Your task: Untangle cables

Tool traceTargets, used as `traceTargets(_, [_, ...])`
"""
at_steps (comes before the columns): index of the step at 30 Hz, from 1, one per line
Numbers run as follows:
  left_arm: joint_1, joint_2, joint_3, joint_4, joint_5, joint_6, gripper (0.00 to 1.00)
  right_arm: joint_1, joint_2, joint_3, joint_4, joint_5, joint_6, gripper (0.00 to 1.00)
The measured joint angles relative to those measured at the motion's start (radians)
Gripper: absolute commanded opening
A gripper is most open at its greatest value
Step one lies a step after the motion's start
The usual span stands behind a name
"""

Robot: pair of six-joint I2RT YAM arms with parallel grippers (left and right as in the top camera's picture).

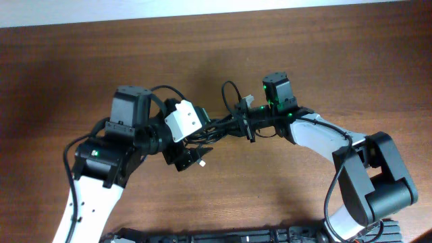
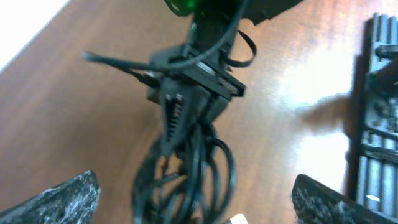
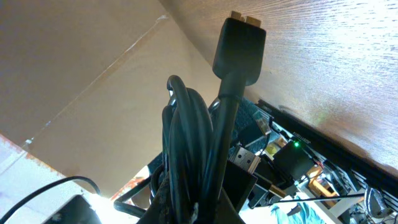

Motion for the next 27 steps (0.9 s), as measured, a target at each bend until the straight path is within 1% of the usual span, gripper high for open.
traceTargets(2, [0.0,0.057,0.0,-0.022,0.01,-0.01,0.79,0.0,0.0,0.0,0.0,0.002,0.0,0.04])
traceTargets(4, [0.0,0.124,0.0,-0.022,0.01,-0.017,0.78,0.0,0.0,0.0,0.0,0.002,0.0,0.04])
traceTargets(5, [0.0,0.154,0.0,-0.021,0.01,-0.017,0.74,0.0,0.0,0.0,0.0,0.002,0.0,0.04])
traceTargets(7, [-0.001,0.23,0.0,-0.021,-0.003,-0.02,0.54,0.0,0.0,0.0,0.0,0.011,0.003,0.04])
traceTargets(8, [-0.003,0.247,0.0,-0.021,-0.002,-0.017,0.47,0.0,0.0,0.0,0.0,0.014,0.003,0.04])
traceTargets(9, [-0.005,0.258,0.0,-0.022,-0.003,-0.024,0.36,0.0,0.0,0.0,0.0,0.018,0.004,0.04])
traceTargets(10, [-0.005,0.274,0.0,-0.02,-0.003,-0.016,0.0,0.0,0.0,0.0,-0.004,0.027,0.005,0.04])
traceTargets(12, [-0.005,0.297,0.0,-0.017,-0.009,-0.011,0.0,-0.002,0.0,0.0,-0.004,0.042,0.007,0.1])
traceTargets(13, [-0.006,0.297,0.0,-0.019,-0.009,-0.003,0.0,-0.003,0.0,0.0,-0.004,0.048,0.011,0.18])
traceTargets(14, [-0.01,0.297,0.0,-0.013,-0.013,-0.001,0.0,-0.007,0.0,0.0,-0.003,0.057,0.002,0.3])
traceTargets(15, [-0.01,0.298,0.0,-0.002,-0.019,-0.005,0.0,-0.007,0.0,0.0,0.001,0.074,-0.024,0.46])
traceTargets(16, [-0.01,0.299,0.0,0.01,-0.03,-0.02,0.0,-0.007,0.0,0.0,0.003,0.092,-0.084,0.58])
traceTargets(17, [-0.01,0.301,0.0,0.029,-0.043,-0.051,0.0,-0.007,0.0,0.0,0.004,0.107,-0.134,0.65])
traceTargets(18, [-0.009,0.302,0.0,0.051,-0.054,-0.091,0.0,-0.008,0.0,0.0,0.005,0.135,-0.222,0.72])
traceTargets(19, [-0.007,0.303,-0.001,0.074,-0.066,-0.158,0.0,-0.013,0.0,0.002,0.008,0.152,-0.287,0.77])
traceTargets(20, [-0.003,0.303,-0.002,0.089,-0.083,-0.226,0.0,-0.025,0.0,0.003,0.01,0.174,-0.349,0.78])
traceTargets(21, [0.018,0.303,-0.004,0.115,-0.129,-0.35,0.0,-0.044,0.0,0.003,0.012,0.189,-0.399,0.78])
traceTargets(22, [0.035,0.304,-0.004,0.129,-0.157,-0.417,0.0,-0.059,0.0,0.003,0.007,0.2,-0.451,0.78])
traceTargets(24, [0.101,0.304,-0.004,0.154,-0.222,-0.596,0.0,-0.079,0.0,0.003,0.005,0.219,-0.551,0.71])
traceTargets(26, [0.13,0.304,-0.004,0.155,-0.251,-0.708,0.0,-0.076,0.0,0.003,0.005,0.222,-0.655,0.69])
traceTargets(27, [0.13,0.304,-0.004,0.156,-0.252,-0.732,0.0,-0.066,0.0,0.003,0.005,0.226,-0.687,0.68])
